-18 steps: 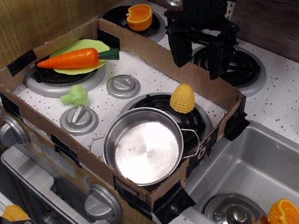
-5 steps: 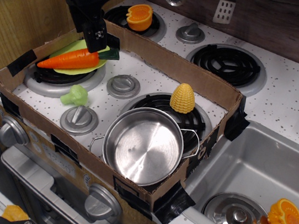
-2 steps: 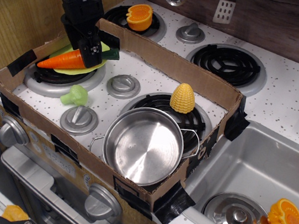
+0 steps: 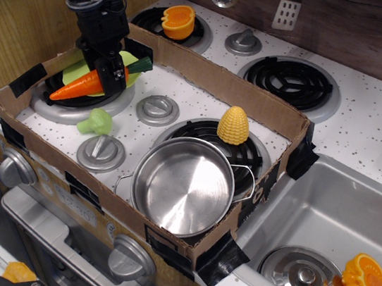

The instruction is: Take carrot off plate

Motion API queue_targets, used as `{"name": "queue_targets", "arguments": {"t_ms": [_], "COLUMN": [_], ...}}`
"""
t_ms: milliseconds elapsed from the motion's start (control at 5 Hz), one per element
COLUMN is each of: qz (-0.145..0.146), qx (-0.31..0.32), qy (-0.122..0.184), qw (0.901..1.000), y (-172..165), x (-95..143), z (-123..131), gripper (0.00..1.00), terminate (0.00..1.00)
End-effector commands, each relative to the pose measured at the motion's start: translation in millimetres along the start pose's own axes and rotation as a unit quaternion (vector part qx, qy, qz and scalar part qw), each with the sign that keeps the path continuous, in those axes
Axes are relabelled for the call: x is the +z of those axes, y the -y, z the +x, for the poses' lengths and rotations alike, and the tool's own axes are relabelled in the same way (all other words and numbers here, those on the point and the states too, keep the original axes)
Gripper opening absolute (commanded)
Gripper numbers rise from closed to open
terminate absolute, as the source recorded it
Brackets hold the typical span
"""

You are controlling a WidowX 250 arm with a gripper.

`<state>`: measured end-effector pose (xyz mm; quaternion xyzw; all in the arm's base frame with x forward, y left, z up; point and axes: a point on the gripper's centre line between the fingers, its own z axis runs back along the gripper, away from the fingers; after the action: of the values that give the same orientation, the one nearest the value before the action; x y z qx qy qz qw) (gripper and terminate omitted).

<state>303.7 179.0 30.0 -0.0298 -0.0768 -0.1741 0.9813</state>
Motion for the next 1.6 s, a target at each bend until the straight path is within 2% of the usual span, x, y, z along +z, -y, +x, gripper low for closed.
{"name": "queue_targets", "arguments": {"t_ms": [0,200,400,600,800,1000,1200,1400], "qz": [0.025,0.042,0.025,0.011,-0.001,0.008,0.015,0.029], "qx": [0.038,0.052,0.131,0.257,0.378,0.493,0.598,0.688], "qy": [-0.004,-0.006,0.007,0.015,0.026,0.012,0.016,0.068], "qw": [0.999,0.9977,0.9911,0.9662,0.9252,0.8699,0.8012,0.7223], "y": [-1.9,1.5,9.4,20.7,36.4,44.6,47.0,50.5], "x": [46.3,63.2,76.0,78.1,72.7,70.5,74.3,76.5], "z": [31.5,42.9,64.1,87.6,104.6,113.8,117.1,112.7], "gripper": [0.0,0.0,0.0,0.0,0.0,0.0,0.0,0.0], "terminate": [0.0,0.0,0.0,0.0,0.0,0.0,0.0,0.0]}}
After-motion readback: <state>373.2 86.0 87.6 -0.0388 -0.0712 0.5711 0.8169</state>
